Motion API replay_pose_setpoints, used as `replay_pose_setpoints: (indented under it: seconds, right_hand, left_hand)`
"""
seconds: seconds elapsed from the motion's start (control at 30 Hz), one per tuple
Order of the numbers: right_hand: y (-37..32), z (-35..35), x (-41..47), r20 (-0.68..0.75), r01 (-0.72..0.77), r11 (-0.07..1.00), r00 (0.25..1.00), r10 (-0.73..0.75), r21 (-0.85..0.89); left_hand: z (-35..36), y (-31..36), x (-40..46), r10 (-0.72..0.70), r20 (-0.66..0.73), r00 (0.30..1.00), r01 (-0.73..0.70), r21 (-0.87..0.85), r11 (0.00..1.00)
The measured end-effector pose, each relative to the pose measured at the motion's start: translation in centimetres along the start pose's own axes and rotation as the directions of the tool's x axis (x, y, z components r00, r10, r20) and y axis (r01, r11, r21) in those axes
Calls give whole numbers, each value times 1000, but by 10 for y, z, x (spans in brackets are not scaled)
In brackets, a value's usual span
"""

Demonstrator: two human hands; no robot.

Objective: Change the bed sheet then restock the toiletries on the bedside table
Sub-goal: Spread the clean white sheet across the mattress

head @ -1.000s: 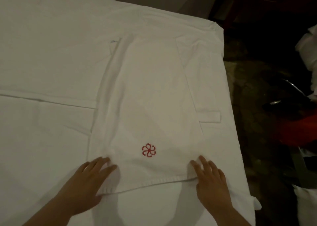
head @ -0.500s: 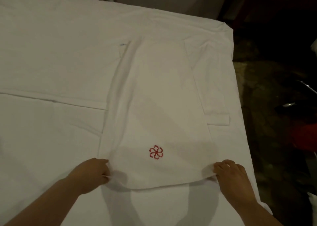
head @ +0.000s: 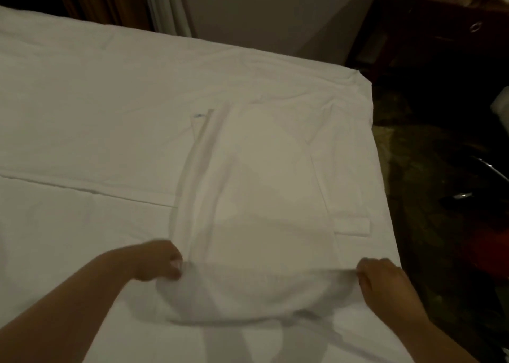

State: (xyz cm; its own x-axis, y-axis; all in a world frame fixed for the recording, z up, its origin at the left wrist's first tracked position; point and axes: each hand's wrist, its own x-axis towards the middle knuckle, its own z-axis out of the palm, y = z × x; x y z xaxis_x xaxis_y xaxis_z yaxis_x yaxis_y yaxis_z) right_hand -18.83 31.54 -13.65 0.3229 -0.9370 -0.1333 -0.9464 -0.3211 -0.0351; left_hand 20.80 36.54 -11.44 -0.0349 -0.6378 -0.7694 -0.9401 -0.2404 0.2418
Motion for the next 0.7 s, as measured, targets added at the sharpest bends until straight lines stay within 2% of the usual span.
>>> replay_pose_setpoints:
  seconds: [0.07, 0.13, 0.2, 0.3, 0.53, 0.63, 0.7]
  right_hand:
    - [-5, -4, 38, -172, -40, 998, 984, 46, 38]
    - [-17, -13, 80, -328, -86, 996, 940, 90, 25]
    - [-27, -23, 126, -344, -162, 985, 923, 171, 55]
    - [-42, -33, 198, -367, -241, 963, 891, 268, 119]
    - [-78, -43, 345, -450, -308, 937, 821, 350, 167]
    - [-81, -43, 391, -440, -343, 922, 810, 388, 180]
    - [-82, -42, 417, -439, -353, 911, 798, 413, 214]
  left_hand:
    - [-29, -18, 16, 6, -260, 965, -40, -128, 991]
    - [-60, -34, 35, 8, -455, 890, -144, -266, 953]
    - [-91, -42, 56, -61, -552, 832, -217, -425, 879]
    - [-135, -50, 94, -126, -624, 771, -310, -541, 782]
    - [-221, -75, 195, -338, -697, 632, -318, -631, 707]
    - [-242, -80, 234, -405, -677, 614, -323, -684, 654]
    - [-250, -82, 257, -428, -645, 633, -320, -722, 614]
